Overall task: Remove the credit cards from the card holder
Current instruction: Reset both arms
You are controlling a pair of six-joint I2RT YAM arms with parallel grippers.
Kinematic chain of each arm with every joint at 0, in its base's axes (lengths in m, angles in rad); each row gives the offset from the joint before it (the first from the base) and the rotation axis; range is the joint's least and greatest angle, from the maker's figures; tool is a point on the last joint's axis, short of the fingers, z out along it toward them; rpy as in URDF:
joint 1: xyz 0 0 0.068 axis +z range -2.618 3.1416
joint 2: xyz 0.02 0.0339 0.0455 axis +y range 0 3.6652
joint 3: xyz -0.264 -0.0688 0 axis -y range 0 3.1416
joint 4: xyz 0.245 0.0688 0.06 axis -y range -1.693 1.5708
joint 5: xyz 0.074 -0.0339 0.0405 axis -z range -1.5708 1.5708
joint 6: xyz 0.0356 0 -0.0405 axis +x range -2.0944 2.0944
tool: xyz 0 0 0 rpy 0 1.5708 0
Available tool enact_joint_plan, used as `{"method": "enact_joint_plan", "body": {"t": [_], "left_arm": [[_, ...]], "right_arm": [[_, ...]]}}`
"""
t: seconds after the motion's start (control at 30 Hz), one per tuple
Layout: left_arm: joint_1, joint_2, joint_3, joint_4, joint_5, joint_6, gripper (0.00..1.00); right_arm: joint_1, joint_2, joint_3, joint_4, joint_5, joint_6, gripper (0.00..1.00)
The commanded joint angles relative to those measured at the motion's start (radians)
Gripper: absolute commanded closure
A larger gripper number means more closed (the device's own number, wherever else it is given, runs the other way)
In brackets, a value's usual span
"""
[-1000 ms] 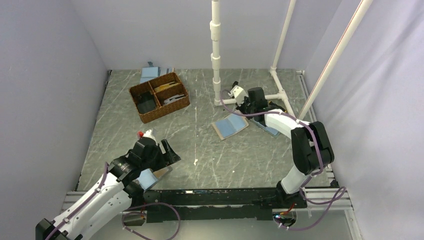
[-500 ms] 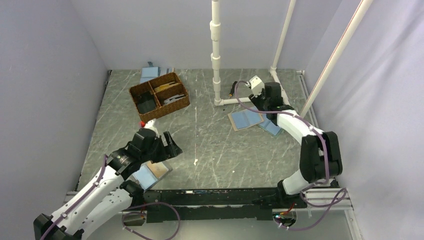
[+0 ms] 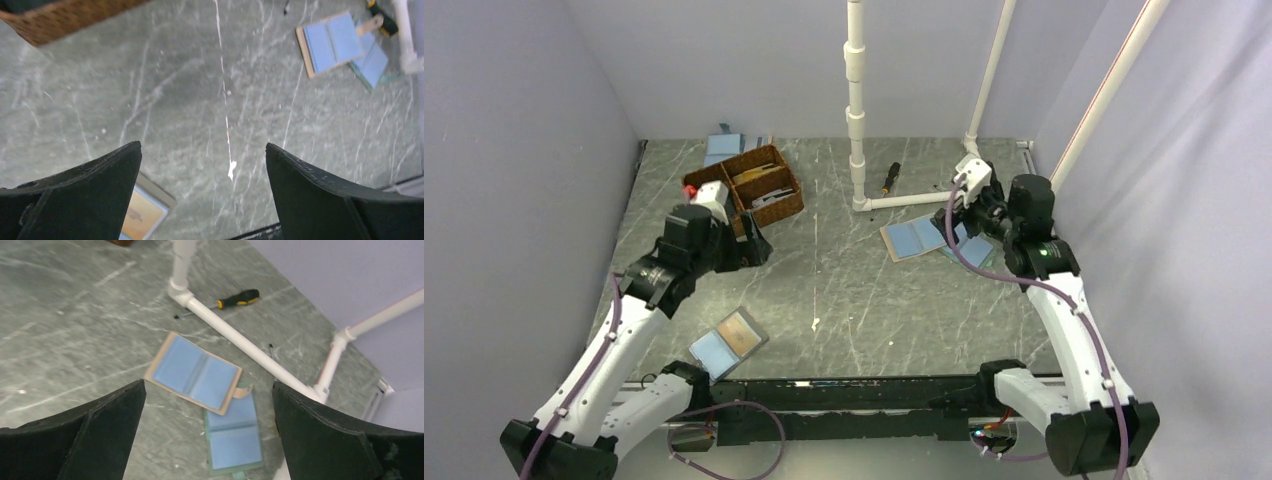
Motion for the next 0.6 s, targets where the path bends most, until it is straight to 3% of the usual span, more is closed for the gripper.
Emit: {"method": "enact_joint_plan", "body": {"t": [0.0,0.07,0.2,0.57], "left_arm": [[0.103,0.042,0.103,0.033,0.074,0.152,0.01],[0.115,0.048,0.11,0.022,0.064,0.194,0.01],[0.116,0.039,0.121,-0.018,0.057,0.258,0.01],[0.129,-0.097,-0.014,0.057,0.086,0.303,0.01]], "right_arm": [[-0.054,-0.075,0.029,-0.067,-0.175,0.14,0.0],[-0.066,-0.125,0.002,0.011,-0.098,0.283,0.0],[-0.069,-0.141,0.057,-0.016,0.05,0.43,0.0],[-0.095,-0.196,0.074,-0.042,0.041,0.557,0.0]]}}
